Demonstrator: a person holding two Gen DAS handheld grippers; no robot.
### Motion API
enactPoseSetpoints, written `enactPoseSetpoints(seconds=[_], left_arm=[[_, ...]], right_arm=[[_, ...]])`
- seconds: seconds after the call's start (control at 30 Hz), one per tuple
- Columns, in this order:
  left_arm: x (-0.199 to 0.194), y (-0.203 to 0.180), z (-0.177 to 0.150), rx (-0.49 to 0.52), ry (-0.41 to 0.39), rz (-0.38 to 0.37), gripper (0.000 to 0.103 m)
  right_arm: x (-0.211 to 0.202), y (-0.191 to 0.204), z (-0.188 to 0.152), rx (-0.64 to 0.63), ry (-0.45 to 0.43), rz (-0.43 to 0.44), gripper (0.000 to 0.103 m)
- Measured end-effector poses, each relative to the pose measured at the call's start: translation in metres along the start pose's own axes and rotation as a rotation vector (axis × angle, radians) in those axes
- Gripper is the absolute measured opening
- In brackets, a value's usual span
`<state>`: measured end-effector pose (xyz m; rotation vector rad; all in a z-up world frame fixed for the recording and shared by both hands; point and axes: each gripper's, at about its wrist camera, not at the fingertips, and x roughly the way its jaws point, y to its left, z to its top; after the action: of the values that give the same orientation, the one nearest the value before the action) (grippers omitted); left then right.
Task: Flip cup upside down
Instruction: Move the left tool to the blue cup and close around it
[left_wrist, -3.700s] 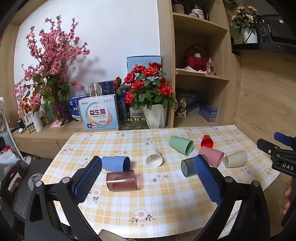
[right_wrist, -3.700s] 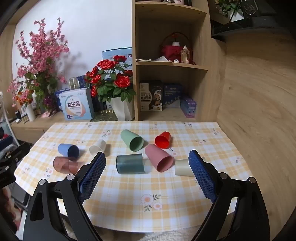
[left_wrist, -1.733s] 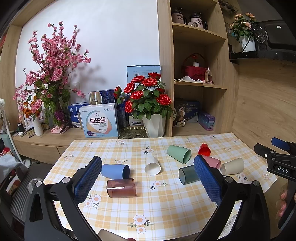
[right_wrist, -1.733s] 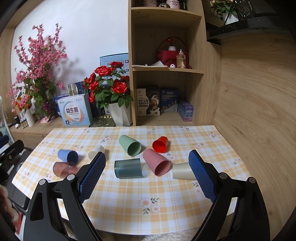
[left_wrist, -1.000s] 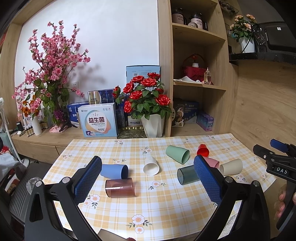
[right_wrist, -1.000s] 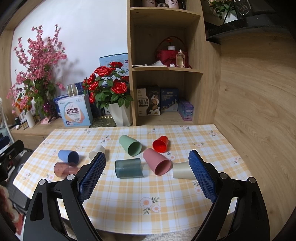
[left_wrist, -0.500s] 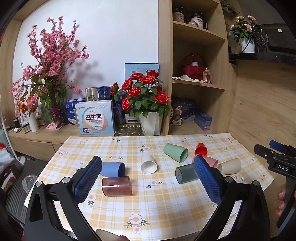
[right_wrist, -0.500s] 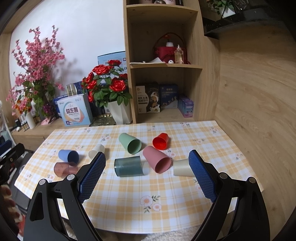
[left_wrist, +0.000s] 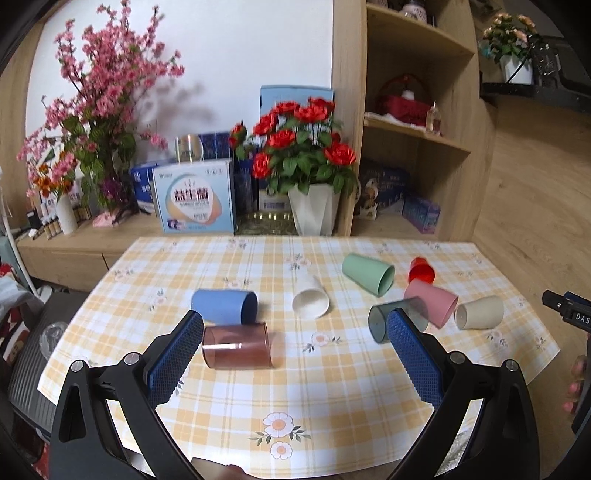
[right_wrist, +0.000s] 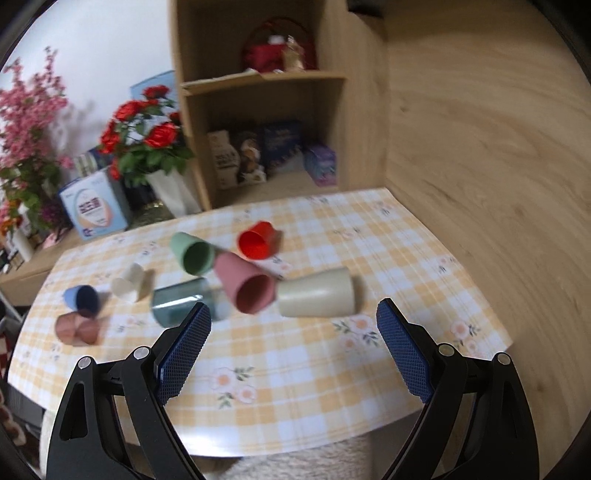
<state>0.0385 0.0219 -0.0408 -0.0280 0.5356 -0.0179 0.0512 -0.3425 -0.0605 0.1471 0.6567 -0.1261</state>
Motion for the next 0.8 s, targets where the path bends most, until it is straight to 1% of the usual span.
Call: enactPoseSetpoints(seconds=[0.1, 0.17, 0.37, 0.57, 0.73, 0.77, 0.8], left_arm=[[0.015, 0.006, -0.004, -0.01, 0.043, 0.005, 0.097], [0.022, 0.01, -0.005, -0.016, 0.067, 0.017, 0.097], [0.043, 0.035, -0.009, -0.091, 0.134, 0.045, 0.097], [0.059, 0.06, -0.01, -0.164, 0.183, 0.08, 0.097], [0.075, 0.083, -0.006, -0.265, 0.244, 0.072, 0.097], [0.081, 0.088, -0.004, -0.293, 0.259, 0.064, 0.097], [0.091, 0.097, 0.0, -0.344, 0.285, 0.05, 0.097]], right_arm=[[0.013, -0.009, 0.0, 0.026, 0.007, -0.023, 0.088], [0.02, -0.011, 0.0, 0.035, 0.008, -0.022, 0.088], [0.043, -0.004, 0.0, 0.031, 0.046, 0.005, 0.088], [0.066, 0.007, -0.009, 0.021, 0.098, 0.059, 0.088], [0.082, 0.013, -0.014, 0.01, 0.134, 0.075, 0.088], [0.085, 0.014, -0.015, 0.008, 0.139, 0.077, 0.088], [0.089, 0.015, -0.016, 0.006, 0.145, 0.081, 0.088]])
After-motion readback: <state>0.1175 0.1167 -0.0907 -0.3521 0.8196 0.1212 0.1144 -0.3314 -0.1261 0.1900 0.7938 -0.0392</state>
